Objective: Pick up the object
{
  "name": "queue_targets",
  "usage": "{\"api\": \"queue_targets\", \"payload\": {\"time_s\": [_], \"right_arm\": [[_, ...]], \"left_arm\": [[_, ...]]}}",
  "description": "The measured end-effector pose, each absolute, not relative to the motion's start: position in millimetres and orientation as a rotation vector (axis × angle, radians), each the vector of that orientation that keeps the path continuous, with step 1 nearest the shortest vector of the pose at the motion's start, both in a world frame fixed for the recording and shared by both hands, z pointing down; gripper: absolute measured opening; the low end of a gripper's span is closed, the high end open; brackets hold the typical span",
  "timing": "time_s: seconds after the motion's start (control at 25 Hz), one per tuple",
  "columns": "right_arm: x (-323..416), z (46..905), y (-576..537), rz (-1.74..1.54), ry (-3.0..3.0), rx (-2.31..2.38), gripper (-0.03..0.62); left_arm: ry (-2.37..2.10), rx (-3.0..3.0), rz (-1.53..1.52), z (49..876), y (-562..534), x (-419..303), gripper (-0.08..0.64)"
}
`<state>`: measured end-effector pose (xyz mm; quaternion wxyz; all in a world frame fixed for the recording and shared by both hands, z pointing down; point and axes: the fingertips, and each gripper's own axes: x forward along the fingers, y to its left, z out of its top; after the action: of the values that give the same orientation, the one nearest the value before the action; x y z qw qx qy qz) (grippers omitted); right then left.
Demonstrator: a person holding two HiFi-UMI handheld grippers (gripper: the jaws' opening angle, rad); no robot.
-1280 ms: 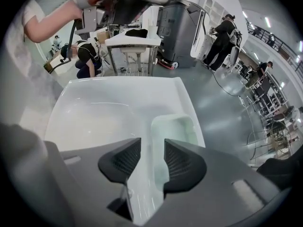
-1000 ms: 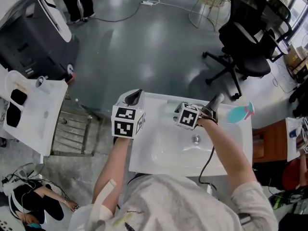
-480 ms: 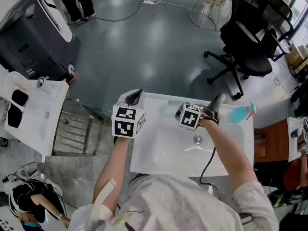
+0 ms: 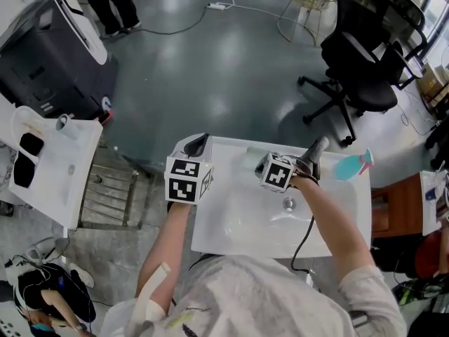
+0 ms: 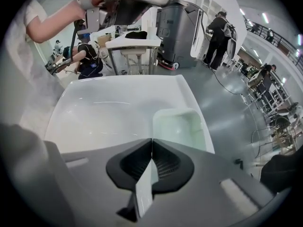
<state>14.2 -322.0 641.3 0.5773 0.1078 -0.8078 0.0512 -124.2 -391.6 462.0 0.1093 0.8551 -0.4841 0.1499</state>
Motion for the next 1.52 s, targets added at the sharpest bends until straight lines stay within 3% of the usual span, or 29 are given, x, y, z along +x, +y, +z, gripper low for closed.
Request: {"api": "queue_targets", "payload": {"time_s": [1.52], "right_arm": [[-25.1,438.8,-367.7,0.053,-2.410,0.806,0.009]], "left_arm": [[-1.454,2.566,0.412,428.8,-366.6,-110.3,0.002]]}}
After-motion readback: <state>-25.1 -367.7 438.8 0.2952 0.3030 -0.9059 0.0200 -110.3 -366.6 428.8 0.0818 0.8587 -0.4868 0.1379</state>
